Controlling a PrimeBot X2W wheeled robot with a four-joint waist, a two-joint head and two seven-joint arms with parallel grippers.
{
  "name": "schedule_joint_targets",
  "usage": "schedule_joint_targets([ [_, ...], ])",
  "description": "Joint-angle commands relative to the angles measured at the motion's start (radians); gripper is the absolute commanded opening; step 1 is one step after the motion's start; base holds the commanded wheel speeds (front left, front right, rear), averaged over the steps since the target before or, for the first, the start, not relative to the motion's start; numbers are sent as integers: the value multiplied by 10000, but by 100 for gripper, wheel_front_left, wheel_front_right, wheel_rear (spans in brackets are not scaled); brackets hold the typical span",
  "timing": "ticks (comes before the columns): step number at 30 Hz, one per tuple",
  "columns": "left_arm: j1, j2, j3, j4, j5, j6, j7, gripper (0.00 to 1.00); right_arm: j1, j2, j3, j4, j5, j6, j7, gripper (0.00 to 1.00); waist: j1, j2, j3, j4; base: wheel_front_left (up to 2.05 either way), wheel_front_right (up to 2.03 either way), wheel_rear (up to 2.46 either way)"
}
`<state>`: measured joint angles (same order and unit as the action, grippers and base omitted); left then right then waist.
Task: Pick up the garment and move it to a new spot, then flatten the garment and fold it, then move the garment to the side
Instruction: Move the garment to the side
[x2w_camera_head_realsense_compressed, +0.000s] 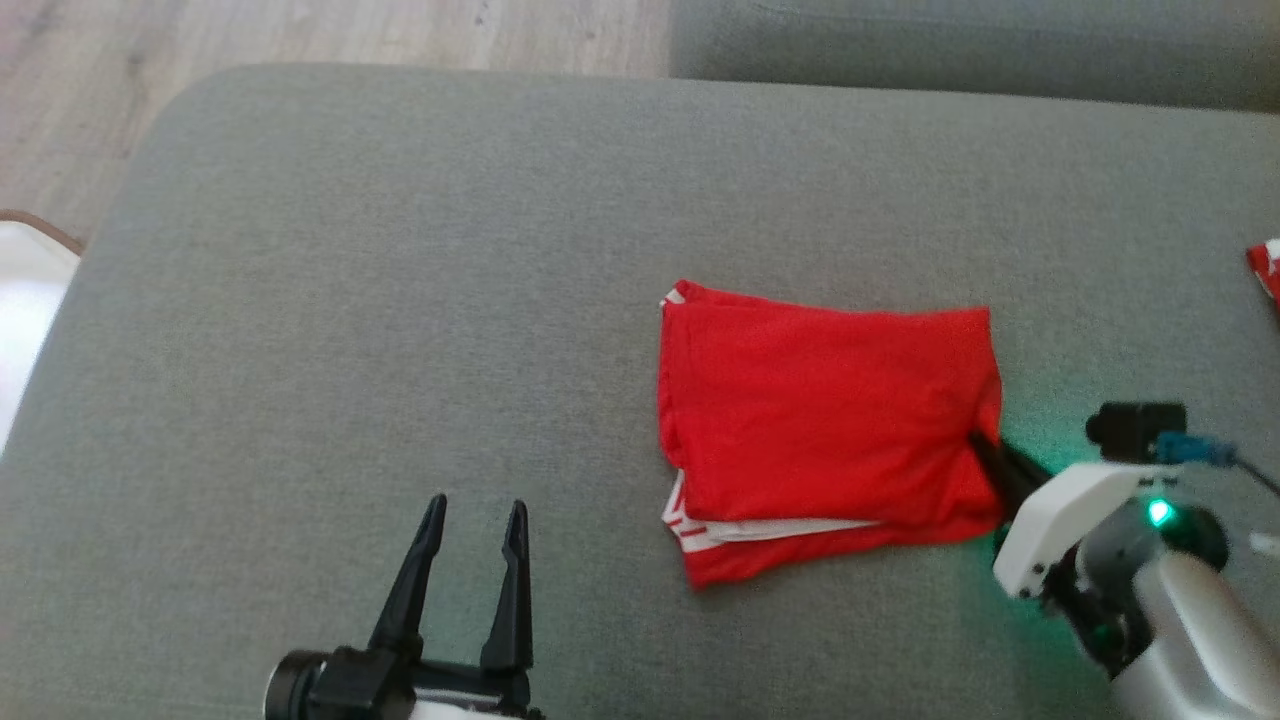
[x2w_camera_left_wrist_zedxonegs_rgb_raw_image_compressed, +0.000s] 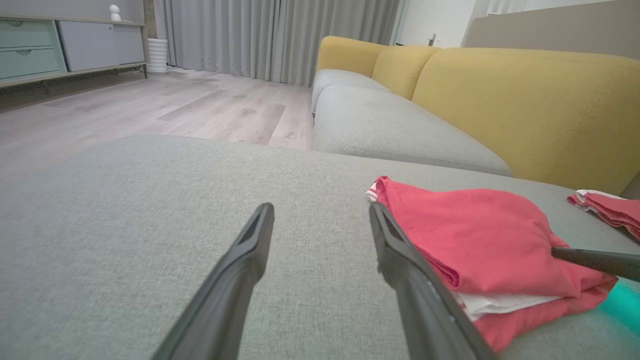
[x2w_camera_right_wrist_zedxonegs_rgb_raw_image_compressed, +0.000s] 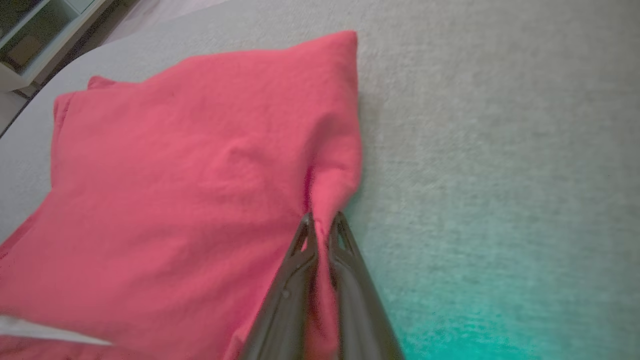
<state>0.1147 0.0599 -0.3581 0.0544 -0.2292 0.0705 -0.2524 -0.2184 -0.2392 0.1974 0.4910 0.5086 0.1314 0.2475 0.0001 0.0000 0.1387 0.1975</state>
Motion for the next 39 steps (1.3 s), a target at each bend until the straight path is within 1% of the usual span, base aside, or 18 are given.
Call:
schedule_joint_targets([
  [1, -443, -96, 237, -407, -16, 29, -93, 100, -478, -365, 80, -286, -119, -7, -175, 0, -1, 0, 186, -169, 0, 0, 0],
  [5, -662, -96, 305, -611, 219, 192, -93, 100, -1124, -1121, -208, -703, -400, -7, -128, 0, -1, 0, 724, -617, 0, 0, 0],
  [10, -1251, -96, 201, -735, 325, 265, -93, 100, -1824, -2441, -960, -1640, -636, -7, 368, 0, -1, 0, 1530, -1120, 0, 0, 0],
  [14, -1829, -96, 73, -732, 295, 277, -93, 100, -2046, -3616, -1828, -2442, -753, -7, 948, 0, -1, 0, 2032, -1388, 0, 0, 0],
  [17, -2182, -96, -20, -671, 218, 292, -93, 100, -2081, -4355, -2539, -2984, -801, -7, 1441, 0, -1, 0, 2324, -1566, 0, 0, 0],
  [22, -2628, -97, -122, -567, 109, 358, -93, 100, -1751, -5094, -3995, -3883, -1110, -7, 2184, 0, -1, 0, 2632, -1750, 0, 0, 0],
  [23, -2692, -97, -128, -537, 96, 361, -93, 100, -1717, -5137, -4303, -4020, -1235, -7, 2247, 22, -1, 0, 2660, -1768, 0, 0, 0],
  [24, -2746, -97, -134, -503, 84, 358, -93, 100, -1671, -5139, -4558, -4131, -1413, -7, 2248, 100, -1, 0, 2673, -1776, 0, 0, 0],
  [25, -2791, -97, -138, -456, 73, 342, -93, 100, -1585, -5122, -4692, -4231, -1600, -7, 2223, 100, -1, 0, 2656, -1769, 0, 0, 0],
  [27, -2849, -97, -115, -339, 69, 301, -93, 100, -1414, -4848, -4896, -4391, -1979, -7, 2069, 100, -1, 0, 2533, -1727, 0, 0, 0],
  [28, -2849, -97, -115, -339, 69, 301, -93, 100, -1414, -4848, -4896, -4391, -1979, -7, 2069, 100, -1, 0, 2533, -1727, 0, 0, 0],
  [29, -2853, -97, -90, -298, 69, 298, -93, 100, -1308, -4636, -4903, -4466, -2147, -7, 1955, 100, -1, 0, 2441, -1698, 0, 0, 0],
  [31, -2802, -97, -35, -220, 62, 305, -93, 100, -1091, -4064, -4785, -4588, -2400, -7, 1698, 100, -1, 0, 2204, -1620, 0, 0, 0],
  [34, -2629, -97, 44, -121, 65, 304, -93, 100, -632, -2995, -4327, -4655, -2544, -7, 1355, 100, -1, 0, 1742, -1441, 0, 0, 0],
  [39, -2117, -97, 190, 64, 55, 333, -93, 100, 272, -1412, -3253, -4138, -2449, -7, 394, 100, -1, 0, 840, -1042, 0, 0, 0],
])
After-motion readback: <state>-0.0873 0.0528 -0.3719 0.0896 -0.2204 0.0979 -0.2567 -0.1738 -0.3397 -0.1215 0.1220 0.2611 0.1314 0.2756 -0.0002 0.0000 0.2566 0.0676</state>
